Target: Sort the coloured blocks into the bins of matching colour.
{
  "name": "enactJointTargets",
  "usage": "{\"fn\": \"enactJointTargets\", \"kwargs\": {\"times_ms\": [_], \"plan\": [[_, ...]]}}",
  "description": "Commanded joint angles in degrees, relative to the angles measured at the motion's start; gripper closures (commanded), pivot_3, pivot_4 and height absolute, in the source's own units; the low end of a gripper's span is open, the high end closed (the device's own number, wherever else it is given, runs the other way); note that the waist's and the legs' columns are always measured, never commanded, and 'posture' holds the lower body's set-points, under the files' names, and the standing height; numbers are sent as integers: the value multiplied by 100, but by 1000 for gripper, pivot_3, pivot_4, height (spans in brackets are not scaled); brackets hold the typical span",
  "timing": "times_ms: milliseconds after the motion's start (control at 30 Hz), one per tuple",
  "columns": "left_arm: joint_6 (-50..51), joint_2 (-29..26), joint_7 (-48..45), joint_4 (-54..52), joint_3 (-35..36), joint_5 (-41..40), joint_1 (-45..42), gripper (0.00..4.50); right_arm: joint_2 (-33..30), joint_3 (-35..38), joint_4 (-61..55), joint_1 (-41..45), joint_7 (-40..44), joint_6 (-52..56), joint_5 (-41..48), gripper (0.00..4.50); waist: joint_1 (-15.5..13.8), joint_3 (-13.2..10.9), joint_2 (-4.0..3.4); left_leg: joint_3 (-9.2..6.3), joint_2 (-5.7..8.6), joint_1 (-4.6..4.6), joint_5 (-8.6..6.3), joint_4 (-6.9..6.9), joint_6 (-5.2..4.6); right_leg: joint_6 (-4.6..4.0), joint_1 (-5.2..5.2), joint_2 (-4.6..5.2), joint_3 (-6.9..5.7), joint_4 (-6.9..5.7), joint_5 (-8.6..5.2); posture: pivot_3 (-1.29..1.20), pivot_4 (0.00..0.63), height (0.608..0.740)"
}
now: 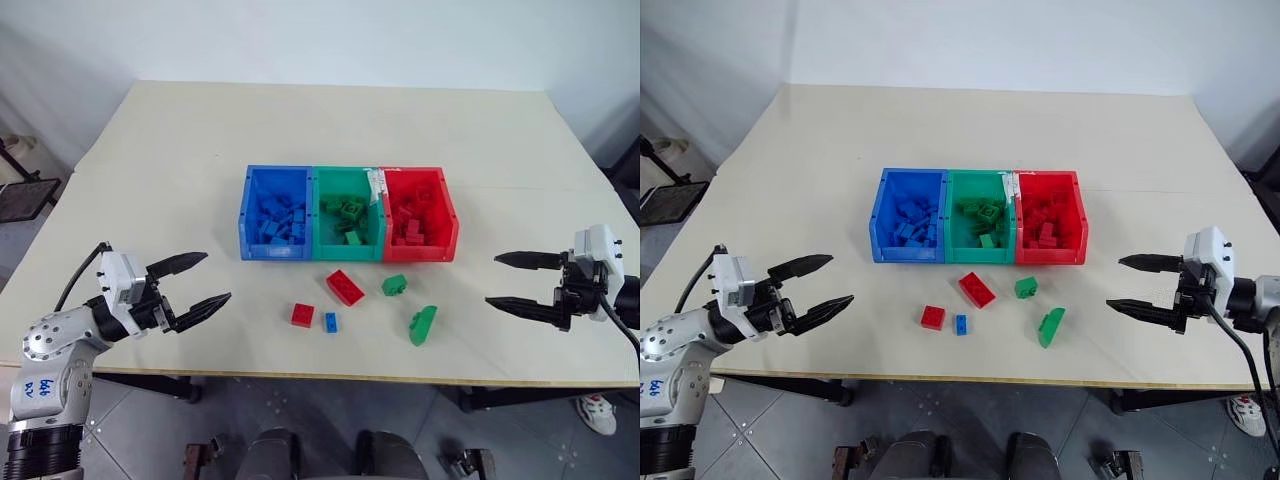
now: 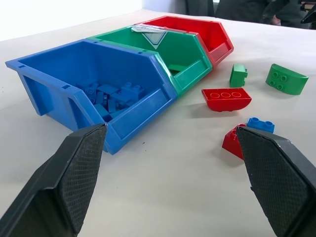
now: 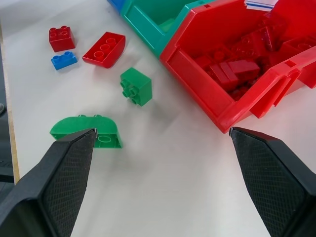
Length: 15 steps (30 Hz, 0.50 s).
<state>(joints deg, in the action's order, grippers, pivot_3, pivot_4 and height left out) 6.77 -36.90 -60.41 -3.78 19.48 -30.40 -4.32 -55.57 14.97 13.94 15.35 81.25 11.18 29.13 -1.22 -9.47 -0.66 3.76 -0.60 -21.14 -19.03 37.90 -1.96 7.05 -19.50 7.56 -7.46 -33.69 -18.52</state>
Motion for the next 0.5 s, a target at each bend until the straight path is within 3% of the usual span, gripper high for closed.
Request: {"fn": "enactJointTargets", "kwargs": {"times_ms": [33, 333, 500], "plan": [[-97, 4, 34, -174, -38, -67, -138, 43, -3, 210, 31, 97, -19, -115, 59, 0, -4, 0, 0, 0, 0, 0, 0, 0, 0, 0, 0, 0, 0, 0, 0, 0, 150, 740], [-884, 426, 1007, -198, 51, 480, -386, 43, -38, 324, -96, -21, -122, -56, 99, 0, -9, 0, 0, 0, 0, -1, 0, 3, 0, 0, 1, -2, -4, -3, 0, 0, 150, 740], [633, -25, 332, -256, -647, -91, -464, 43, -152, 600, -328, -325, -187, 99, 154, 0, -23, 0, 0, 3, 4, 0, 0, 4, 0, 0, 0, -7, -9, -8, 0, 0, 150, 740]]}}
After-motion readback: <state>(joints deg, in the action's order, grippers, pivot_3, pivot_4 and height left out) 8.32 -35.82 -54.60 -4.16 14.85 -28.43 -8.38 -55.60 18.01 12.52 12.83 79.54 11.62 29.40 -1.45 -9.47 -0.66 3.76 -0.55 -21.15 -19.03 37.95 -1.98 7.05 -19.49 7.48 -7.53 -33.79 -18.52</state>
